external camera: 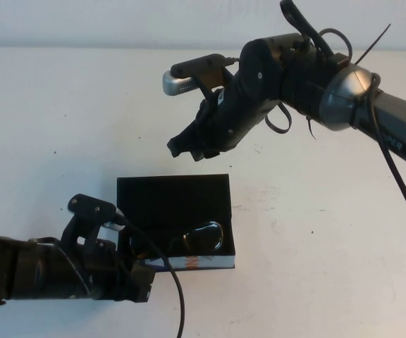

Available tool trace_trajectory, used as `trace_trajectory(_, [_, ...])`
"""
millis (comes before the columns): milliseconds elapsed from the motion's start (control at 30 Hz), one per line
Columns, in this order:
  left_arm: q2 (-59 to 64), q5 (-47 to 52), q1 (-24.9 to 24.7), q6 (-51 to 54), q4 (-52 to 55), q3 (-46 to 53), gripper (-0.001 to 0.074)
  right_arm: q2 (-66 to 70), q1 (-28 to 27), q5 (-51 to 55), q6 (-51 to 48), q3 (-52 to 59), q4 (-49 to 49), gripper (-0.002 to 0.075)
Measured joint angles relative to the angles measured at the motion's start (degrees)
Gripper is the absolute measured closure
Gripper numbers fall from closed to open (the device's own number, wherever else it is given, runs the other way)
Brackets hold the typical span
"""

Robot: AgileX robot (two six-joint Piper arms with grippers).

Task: Return glasses to glasses case
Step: Close the glasses case

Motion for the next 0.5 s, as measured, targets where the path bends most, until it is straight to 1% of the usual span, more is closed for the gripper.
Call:
trace_trajectory(300, [0.0, -0.8, 0.0, 0.2, 0.0, 0.0, 0.0736, 3.7, -0.6, -1.4, -1.5, -1.3, 1.8, 0.0737])
trace_trajectory(500, [0.0, -0.8, 0.0, 0.4, 0.0, 0.0, 0.0736, 5.9, -0.6, -1.4, -3.9, -4.5, 3.9, 0.0737])
